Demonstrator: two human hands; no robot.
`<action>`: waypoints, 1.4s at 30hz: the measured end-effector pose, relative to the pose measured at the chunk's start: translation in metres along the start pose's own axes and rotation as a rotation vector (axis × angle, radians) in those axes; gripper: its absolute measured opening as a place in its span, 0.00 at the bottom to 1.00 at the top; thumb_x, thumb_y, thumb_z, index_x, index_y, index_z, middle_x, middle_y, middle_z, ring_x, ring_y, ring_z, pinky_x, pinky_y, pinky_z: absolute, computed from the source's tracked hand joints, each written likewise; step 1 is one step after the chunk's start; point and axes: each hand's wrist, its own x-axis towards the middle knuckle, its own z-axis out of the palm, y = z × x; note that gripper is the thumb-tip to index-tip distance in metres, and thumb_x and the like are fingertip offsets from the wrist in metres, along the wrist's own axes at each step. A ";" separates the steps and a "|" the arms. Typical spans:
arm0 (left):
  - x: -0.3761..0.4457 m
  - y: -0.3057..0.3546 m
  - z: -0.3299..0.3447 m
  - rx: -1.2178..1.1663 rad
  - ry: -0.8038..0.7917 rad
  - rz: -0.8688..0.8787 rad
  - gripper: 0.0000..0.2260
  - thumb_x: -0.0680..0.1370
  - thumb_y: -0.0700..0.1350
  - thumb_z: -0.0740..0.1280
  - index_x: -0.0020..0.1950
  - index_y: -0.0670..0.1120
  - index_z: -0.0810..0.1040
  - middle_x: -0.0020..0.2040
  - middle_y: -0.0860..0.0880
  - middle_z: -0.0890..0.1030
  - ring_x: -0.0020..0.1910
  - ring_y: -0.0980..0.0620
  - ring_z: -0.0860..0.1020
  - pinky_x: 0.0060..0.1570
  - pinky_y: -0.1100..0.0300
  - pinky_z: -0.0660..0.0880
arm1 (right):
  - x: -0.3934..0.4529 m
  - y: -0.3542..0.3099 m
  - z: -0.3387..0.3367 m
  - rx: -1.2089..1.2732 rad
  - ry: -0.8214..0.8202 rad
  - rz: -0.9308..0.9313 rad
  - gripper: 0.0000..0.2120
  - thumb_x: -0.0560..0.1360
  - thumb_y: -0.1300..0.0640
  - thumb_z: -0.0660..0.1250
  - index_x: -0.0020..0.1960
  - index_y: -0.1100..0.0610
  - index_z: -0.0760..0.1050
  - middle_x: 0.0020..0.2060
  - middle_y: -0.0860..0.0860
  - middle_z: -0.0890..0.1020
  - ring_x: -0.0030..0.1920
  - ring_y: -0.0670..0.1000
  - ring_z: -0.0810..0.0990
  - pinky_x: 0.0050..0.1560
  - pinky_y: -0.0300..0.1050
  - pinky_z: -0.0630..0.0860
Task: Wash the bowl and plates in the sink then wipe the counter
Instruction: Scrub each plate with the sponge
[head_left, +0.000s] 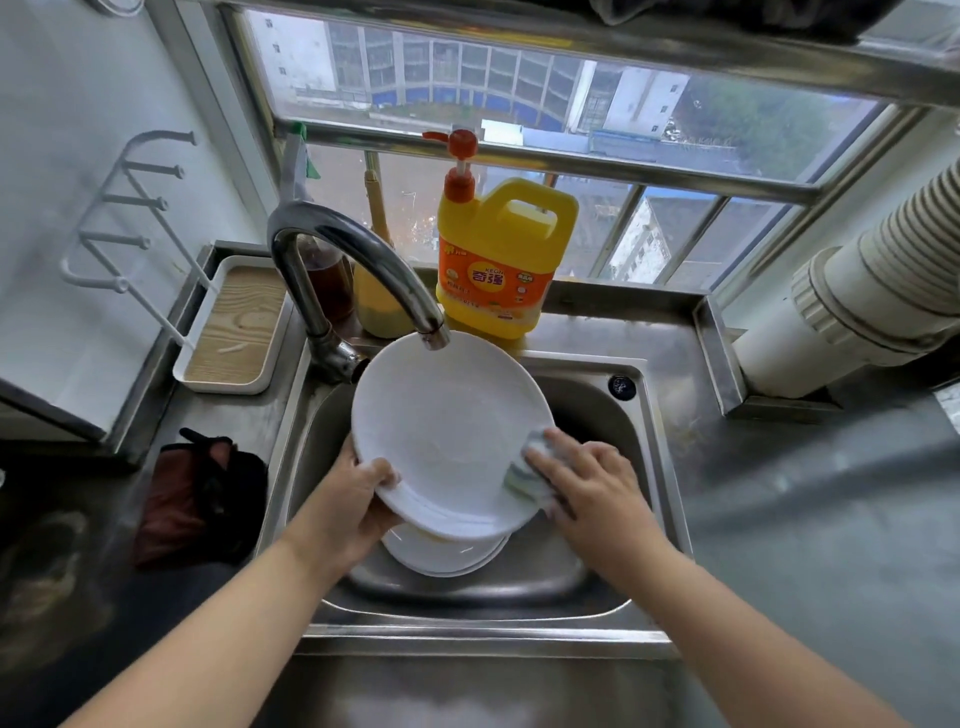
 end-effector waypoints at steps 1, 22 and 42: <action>0.000 0.001 0.002 0.007 -0.009 -0.004 0.26 0.74 0.28 0.53 0.63 0.53 0.72 0.59 0.42 0.79 0.58 0.40 0.77 0.47 0.48 0.80 | 0.003 -0.003 0.000 0.061 -0.013 0.104 0.25 0.70 0.45 0.56 0.66 0.44 0.71 0.68 0.49 0.73 0.54 0.59 0.74 0.57 0.60 0.74; -0.009 0.003 -0.006 0.059 -0.091 -0.064 0.30 0.72 0.25 0.50 0.67 0.51 0.70 0.57 0.40 0.80 0.51 0.41 0.80 0.42 0.49 0.81 | 0.017 -0.058 -0.001 0.467 -0.200 -0.141 0.26 0.66 0.59 0.65 0.64 0.47 0.74 0.70 0.48 0.68 0.64 0.56 0.69 0.65 0.46 0.66; -0.028 -0.003 0.000 0.211 -0.203 -0.062 0.31 0.64 0.33 0.62 0.63 0.56 0.72 0.54 0.43 0.82 0.52 0.40 0.81 0.46 0.45 0.80 | 0.096 -0.058 -0.012 0.459 0.045 0.152 0.25 0.75 0.61 0.65 0.71 0.50 0.68 0.74 0.48 0.61 0.72 0.54 0.59 0.71 0.49 0.59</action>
